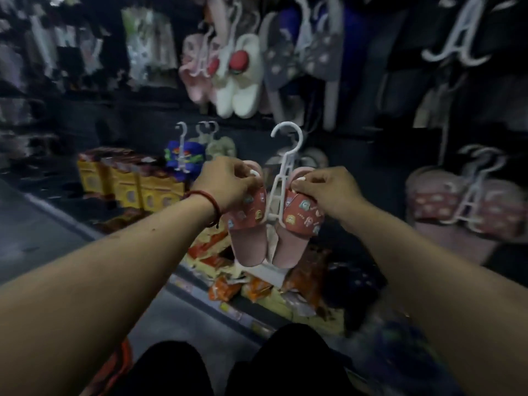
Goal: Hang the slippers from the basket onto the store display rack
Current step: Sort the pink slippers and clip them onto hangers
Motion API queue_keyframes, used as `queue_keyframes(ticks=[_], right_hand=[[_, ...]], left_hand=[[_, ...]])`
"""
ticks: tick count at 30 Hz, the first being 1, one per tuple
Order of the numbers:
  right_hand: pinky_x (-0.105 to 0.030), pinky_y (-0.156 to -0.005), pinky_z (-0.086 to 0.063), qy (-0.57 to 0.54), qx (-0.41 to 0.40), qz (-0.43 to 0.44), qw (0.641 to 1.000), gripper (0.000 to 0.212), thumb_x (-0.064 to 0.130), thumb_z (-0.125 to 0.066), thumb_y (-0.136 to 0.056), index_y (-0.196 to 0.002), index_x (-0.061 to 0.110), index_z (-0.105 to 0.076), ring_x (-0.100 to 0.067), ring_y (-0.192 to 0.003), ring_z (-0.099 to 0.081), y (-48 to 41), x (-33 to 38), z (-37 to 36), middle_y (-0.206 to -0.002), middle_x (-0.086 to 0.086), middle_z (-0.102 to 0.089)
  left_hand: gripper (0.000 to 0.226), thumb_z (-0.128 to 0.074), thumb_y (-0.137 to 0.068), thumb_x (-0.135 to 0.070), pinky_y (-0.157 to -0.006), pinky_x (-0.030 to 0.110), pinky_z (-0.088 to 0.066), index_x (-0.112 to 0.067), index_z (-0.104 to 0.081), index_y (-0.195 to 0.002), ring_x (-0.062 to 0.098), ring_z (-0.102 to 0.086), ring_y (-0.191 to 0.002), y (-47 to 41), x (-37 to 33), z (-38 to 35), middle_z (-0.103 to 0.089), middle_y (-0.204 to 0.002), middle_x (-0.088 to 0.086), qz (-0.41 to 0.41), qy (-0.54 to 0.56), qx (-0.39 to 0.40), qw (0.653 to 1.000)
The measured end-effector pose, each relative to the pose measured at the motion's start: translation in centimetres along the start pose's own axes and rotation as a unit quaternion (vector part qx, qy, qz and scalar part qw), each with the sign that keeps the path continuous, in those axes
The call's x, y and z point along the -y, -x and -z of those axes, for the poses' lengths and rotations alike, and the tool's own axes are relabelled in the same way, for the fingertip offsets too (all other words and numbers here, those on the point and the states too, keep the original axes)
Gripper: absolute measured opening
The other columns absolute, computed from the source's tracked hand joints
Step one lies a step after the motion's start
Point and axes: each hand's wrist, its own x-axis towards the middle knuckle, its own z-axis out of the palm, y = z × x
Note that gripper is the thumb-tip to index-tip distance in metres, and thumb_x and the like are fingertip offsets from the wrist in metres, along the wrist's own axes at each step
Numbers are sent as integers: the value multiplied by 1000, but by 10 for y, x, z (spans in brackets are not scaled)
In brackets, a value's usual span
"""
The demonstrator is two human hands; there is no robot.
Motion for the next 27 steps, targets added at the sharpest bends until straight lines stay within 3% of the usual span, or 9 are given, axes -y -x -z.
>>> queue_keyframes(ticks=[4, 6, 8, 12, 15, 18, 21, 24, 27], right_hand=[[-34, -56, -52, 22, -74, -43, 996, 21, 28, -80, -81, -73, 9, -77, -14, -57, -64, 12, -22, 69, -66, -5, -71], [-39, -57, -52, 35, -106, -60, 992, 27, 25, -78, -83, -79, -1, -73, -17, -58, -62, 23, -32, 100, -76, -17, -71], [-39, -61, -57, 47, -140, -83, 986, 27, 25, -77, -83, -79, -2, -72, -19, -60, -64, 37, -43, 131, -77, -17, -72], [-39, -56, -48, 74, -185, -119, 973, 39, 27, -76, -82, -69, -6, -60, -20, -55, -53, 71, -62, 192, -60, -10, -58], [-36, -56, -45, 96, -220, -152, 959, 41, 31, -75, -83, -68, -3, -59, -20, -56, -50, 94, -77, 230, -61, -11, -52], [-37, -54, -43, 116, -245, -173, 947, 42, 33, -73, -84, -58, 9, -50, -19, -54, -47, 111, -91, 259, -57, -7, -46], [-34, -55, -39, 116, -260, -177, 942, 49, 29, -73, -86, -53, 20, -37, -18, -53, -43, 115, -108, 279, -53, -3, -39], [-34, -57, -44, 117, -263, -182, 940, 38, 29, -71, -85, -58, 18, -47, -20, -55, -50, 104, -123, 290, -58, -6, -47], [-33, -58, -44, 130, -252, -186, 941, 31, 28, -71, -85, -62, 17, -53, -20, -57, -51, 83, -140, 295, -60, -8, -49]], left_hand=[[23, -79, -76, -36, -69, 39, -60, -14, -74, -74, 20, -71, -68, -16, -49, -54, -73, -67, 2, -48, 61, 51, 996], [25, -79, -78, -34, -65, 28, -58, -10, -75, -78, 21, -71, -69, -16, -77, -78, -73, -69, 5, -75, 78, 82, 991], [26, -79, -81, -28, -57, 23, -52, -3, -73, -77, 22, -70, -68, -12, -104, -102, -73, -69, 10, -93, 97, 118, 984], [34, -82, -74, -36, -68, 39, -59, -5, -70, -69, 26, -71, -71, -2, -155, -152, -72, -67, 10, -119, 137, 176, 967], [32, -84, -77, -30, -70, 32, -55, -9, -67, -60, 18, -69, -70, 8, -190, -184, -71, -67, 4, -128, 158, 221, 954], [27, -85, -77, -27, -74, 30, -55, -6, -72, -67, 16, -70, -75, 18, -218, -211, -74, -74, 5, -130, 179, 255, 941], [39, -85, -78, -26, -70, 29, -53, -7, -59, -55, 17, -62, -64, 20, -236, -237, -63, -61, 6, -133, 179, 269, 937], [50, -83, -79, -23, -68, 25, -46, -14, -45, -48, 13, -51, -57, 14, -243, -260, -48, -52, -1, -129, 182, 258, 940], [47, -80, -81, -23, -67, 29, -51, -13, -46, -50, 18, -54, -59, 0, -241, -283, -49, -54, 3, -120, 167, 247, 947]])
